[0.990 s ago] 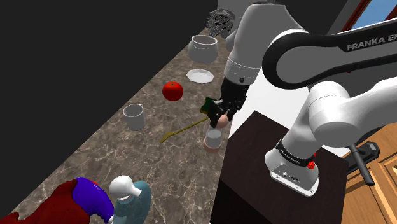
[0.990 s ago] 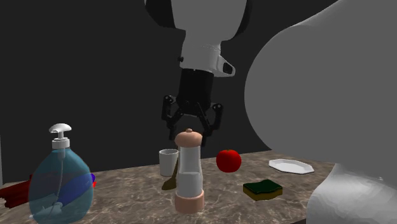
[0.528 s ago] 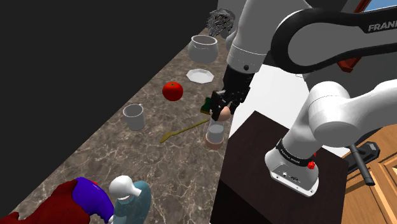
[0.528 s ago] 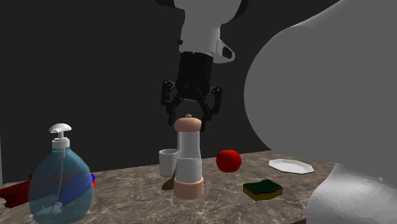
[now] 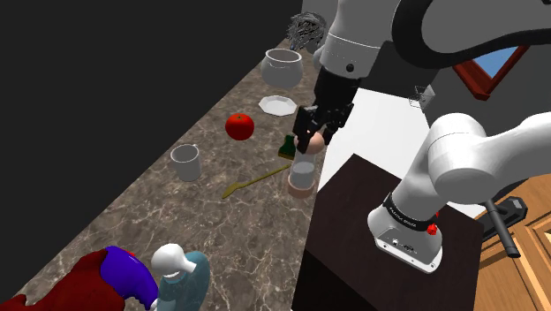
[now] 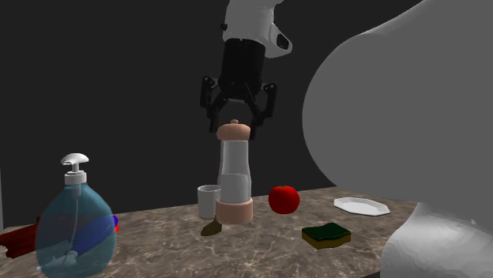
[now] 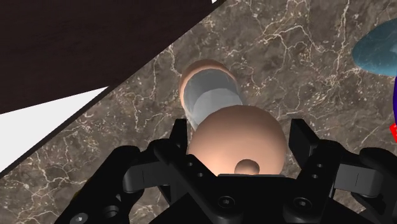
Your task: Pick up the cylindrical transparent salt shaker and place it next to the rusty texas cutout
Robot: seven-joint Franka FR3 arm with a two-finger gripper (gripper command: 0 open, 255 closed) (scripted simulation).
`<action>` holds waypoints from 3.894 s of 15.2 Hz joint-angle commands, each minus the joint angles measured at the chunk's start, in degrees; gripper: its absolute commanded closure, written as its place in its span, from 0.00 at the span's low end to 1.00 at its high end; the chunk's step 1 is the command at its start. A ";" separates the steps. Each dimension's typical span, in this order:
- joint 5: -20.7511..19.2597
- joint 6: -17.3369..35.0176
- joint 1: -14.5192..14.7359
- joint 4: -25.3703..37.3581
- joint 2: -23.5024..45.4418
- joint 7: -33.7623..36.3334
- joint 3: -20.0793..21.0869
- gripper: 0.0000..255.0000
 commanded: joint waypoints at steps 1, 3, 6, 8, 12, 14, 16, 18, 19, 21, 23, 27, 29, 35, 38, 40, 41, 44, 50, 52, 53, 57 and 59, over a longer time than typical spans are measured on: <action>-0.43 -1.46 -0.21 1.45 -0.02 0.19 -0.36 1.00; -0.82 -2.98 -0.37 2.93 -0.07 0.42 -0.70 1.00; -1.37 -5.19 -0.59 5.22 -0.02 0.76 -1.18 1.00; -1.71 -6.64 -0.73 6.78 0.09 0.98 -1.48 1.00; -2.35 -9.45 -0.99 10.00 0.47 1.43 -2.06 1.00; -2.64 -10.83 -1.11 11.66 0.73 1.65 -2.33 1.00; -2.92 -12.19 -1.22 13.35 1.05 1.88 -2.58 1.00; -3.19 -13.54 -1.32 15.07 1.41 2.10 -2.83 1.00; -3.32 -14.21 -1.37 15.94 1.61 2.22 -2.95 1.00; -3.51 -15.24 -1.45 17.32 1.94 2.39 -3.14 1.00; -2.84 -13.16 -1.66 19.89 6.17 3.71 -1.14 1.00; -2.39 -9.60 -2.37 25.81 14.79 6.62 2.80 1.00; -2.65 -8.14 -2.84 29.15 19.17 8.25 4.77 1.00; -5.76 -5.06 -4.33 40.76 32.93 14.16 10.77 1.00; -8.89 -4.38 -4.64 47.58 40.39 17.84 13.67 1.00; -11.63 -4.36 -4.45 52.60 45.68 20.55 15.44 1.00; -13.19 -4.51 -4.15 55.28 48.43 21.96 16.23 1.00; -18.45 -5.74 -2.35 64.17 57.07 26.22 18.05 1.00; -28.07 -10.52 4.79 83.13 73.25 32.13 18.35 1.00; -27.76 -8.73 4.43 80.90 72.76 31.96 18.24 1.00; -27.65 -7.86 4.23 79.83 72.57 31.90 18.23 1.00; -27.33 -4.49 3.58 75.90 71.99 31.68 18.19 1.00; -27.24 -2.86 3.33 74.10 71.81 31.59 18.15 1.00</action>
